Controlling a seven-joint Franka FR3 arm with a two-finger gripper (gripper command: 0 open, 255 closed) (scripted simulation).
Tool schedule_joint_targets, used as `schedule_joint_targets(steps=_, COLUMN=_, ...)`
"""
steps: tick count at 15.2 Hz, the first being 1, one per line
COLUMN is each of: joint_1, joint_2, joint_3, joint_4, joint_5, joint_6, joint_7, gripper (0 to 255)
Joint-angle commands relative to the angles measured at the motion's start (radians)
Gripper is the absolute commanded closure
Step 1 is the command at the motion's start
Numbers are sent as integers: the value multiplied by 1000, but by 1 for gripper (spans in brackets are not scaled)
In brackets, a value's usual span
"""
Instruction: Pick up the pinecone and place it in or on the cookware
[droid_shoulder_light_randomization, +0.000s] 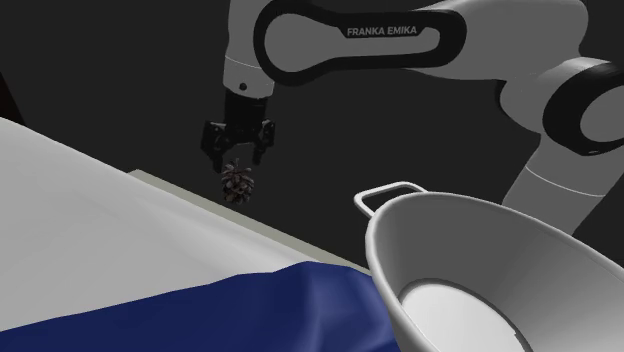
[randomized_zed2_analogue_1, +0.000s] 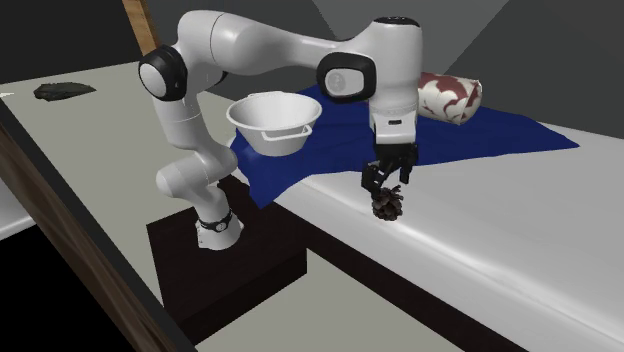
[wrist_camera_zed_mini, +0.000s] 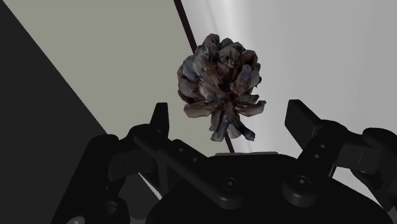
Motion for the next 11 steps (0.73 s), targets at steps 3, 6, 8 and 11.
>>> schedule_joint_targets(steps=3, joint_1=1, joint_2=6, joint_3=1, joint_4=-43, joint_5=-3, joint_6=49, joint_7=2, gripper=0)
schedule_joint_targets(steps=6, joint_1=1, joint_2=6, joint_3=1, joint_4=-43, joint_5=-3, joint_6=49, joint_7=2, gripper=0)
schedule_joint_targets(steps=8, joint_1=1, joint_2=6, joint_3=1, joint_4=-43, joint_5=-3, joint_6=49, joint_7=2, gripper=0)
schedule_joint_targets(steps=11, joint_1=1, joint_2=6, joint_3=1, joint_4=-43, joint_5=-3, joint_6=49, joint_7=2, gripper=255)
